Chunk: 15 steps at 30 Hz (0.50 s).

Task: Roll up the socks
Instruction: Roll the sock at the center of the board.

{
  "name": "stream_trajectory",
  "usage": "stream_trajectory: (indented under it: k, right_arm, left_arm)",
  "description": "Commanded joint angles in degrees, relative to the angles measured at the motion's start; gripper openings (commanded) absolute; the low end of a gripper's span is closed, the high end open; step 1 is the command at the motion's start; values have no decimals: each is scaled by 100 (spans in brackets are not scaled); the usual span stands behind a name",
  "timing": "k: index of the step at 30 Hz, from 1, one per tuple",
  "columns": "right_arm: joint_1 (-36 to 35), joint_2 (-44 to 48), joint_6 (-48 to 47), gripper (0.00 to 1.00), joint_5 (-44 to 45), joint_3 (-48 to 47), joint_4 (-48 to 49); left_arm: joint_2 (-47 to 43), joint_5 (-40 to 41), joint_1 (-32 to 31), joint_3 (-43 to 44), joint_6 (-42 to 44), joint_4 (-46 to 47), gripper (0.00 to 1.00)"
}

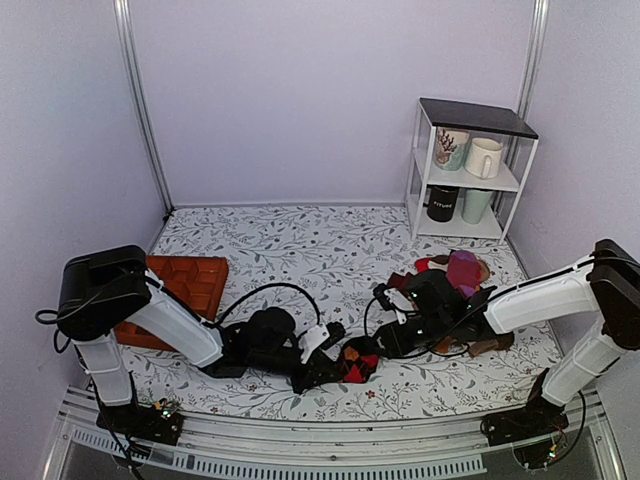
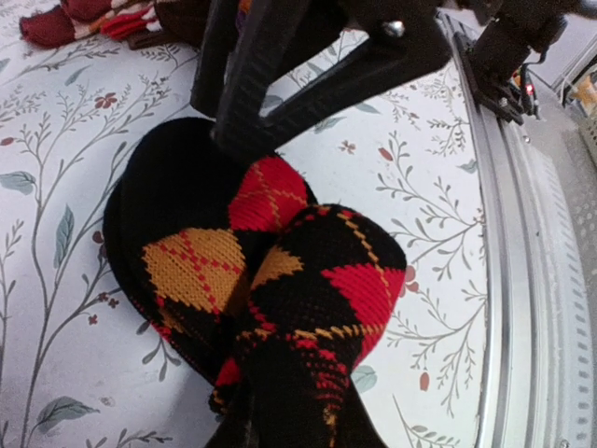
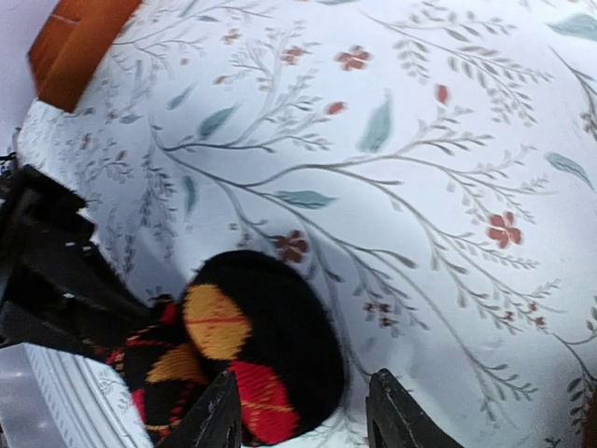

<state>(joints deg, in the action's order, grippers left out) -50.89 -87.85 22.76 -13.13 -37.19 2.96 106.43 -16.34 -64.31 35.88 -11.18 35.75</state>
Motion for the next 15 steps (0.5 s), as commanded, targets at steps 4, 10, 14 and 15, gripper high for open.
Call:
stream_trajectory:
  k: [4, 10, 14, 15]
  right_arm:
    - [84, -625, -5, 43, -215, -89, -80]
    - [88, -948, -97, 9, -555, -211, 162]
    - [101, -1313, -194, 2, -452, -398, 114]
    - [105, -1408, -214, 2, -432, -456, 109]
  left_arm:
    - [427, -152, -181, -32, 61, -1526, 0]
    - [310, 256, -284, 28, 320, -1502, 0]
    - [25, 1136, -511, 80, 750, -1502, 0]
    - [-50, 1330, -570, 97, 866, -1496, 0]
